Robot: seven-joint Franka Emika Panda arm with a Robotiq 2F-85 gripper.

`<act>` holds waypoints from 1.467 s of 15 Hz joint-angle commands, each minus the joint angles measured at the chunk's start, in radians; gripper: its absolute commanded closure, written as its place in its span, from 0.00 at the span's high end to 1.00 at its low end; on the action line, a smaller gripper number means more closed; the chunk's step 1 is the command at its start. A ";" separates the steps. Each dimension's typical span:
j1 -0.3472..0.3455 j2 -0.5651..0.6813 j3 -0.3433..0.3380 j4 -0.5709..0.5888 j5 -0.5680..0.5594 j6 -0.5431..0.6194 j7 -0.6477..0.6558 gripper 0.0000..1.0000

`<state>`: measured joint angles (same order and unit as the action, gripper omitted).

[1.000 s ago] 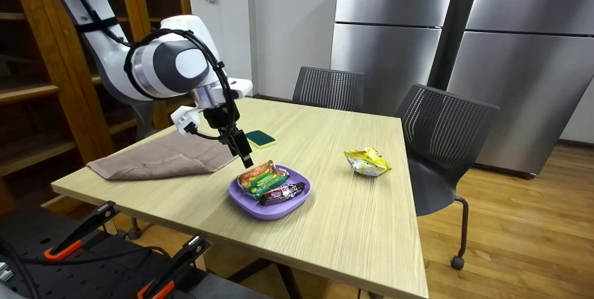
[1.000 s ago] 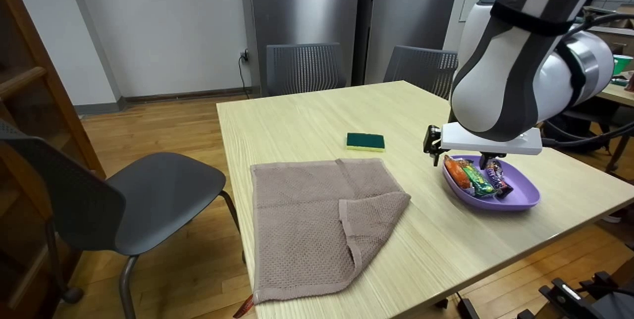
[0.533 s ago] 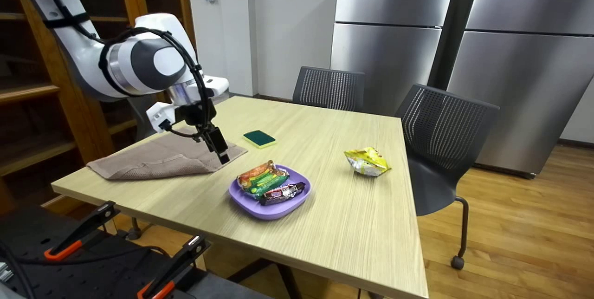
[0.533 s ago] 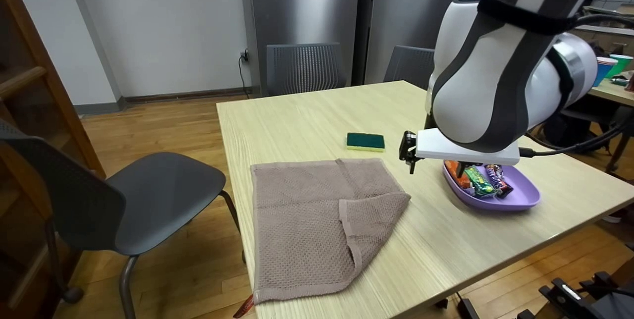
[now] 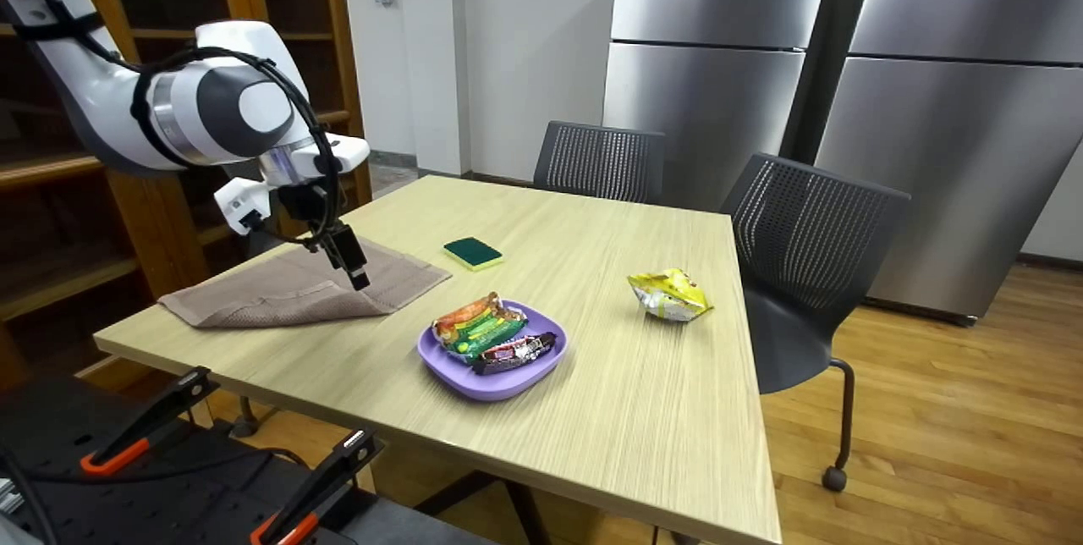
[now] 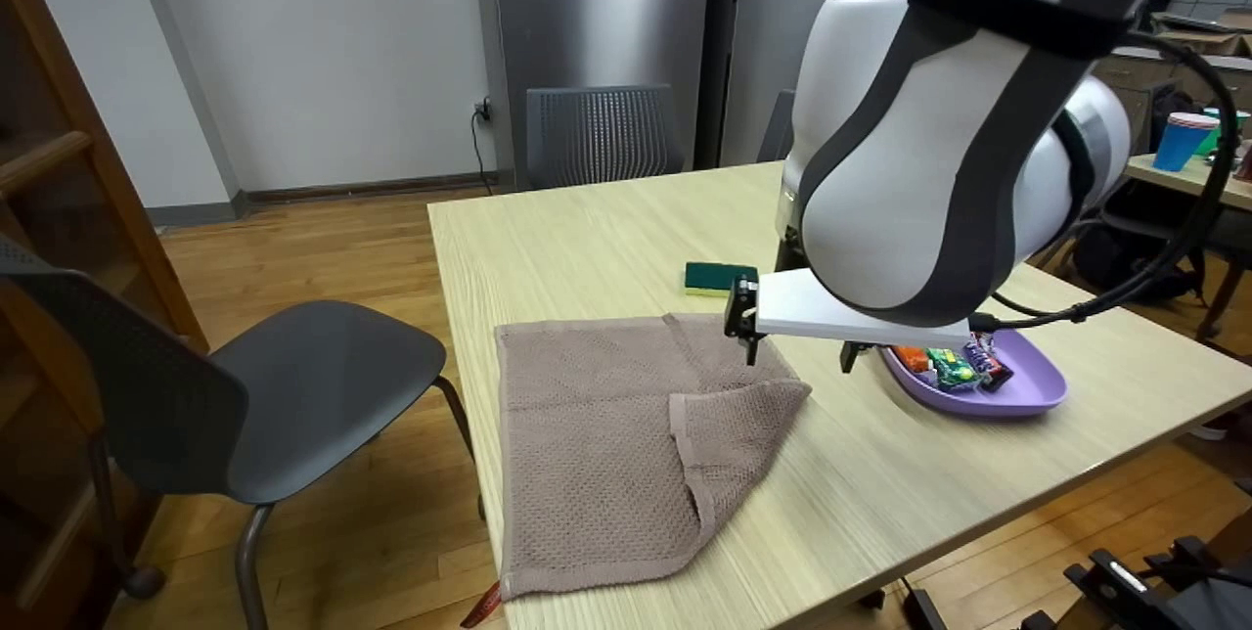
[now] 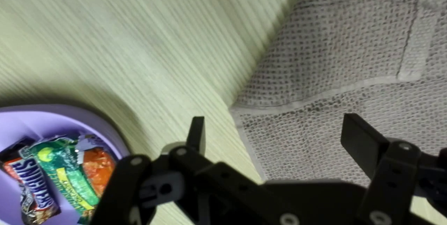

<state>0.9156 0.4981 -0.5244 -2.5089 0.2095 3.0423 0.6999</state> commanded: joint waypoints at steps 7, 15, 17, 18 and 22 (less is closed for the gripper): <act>0.003 0.006 0.107 0.100 -0.038 -0.108 0.050 1.00; -0.022 0.088 0.180 0.211 -0.100 -0.218 0.083 1.00; -0.029 0.103 0.193 0.229 -0.113 -0.240 0.087 1.00; -0.032 0.110 0.198 0.236 -0.119 -0.247 0.088 1.00; -0.042 0.122 0.209 0.247 -0.143 -0.267 0.099 1.00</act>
<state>0.9064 0.6139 -0.3424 -2.2931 0.1065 2.8214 0.7616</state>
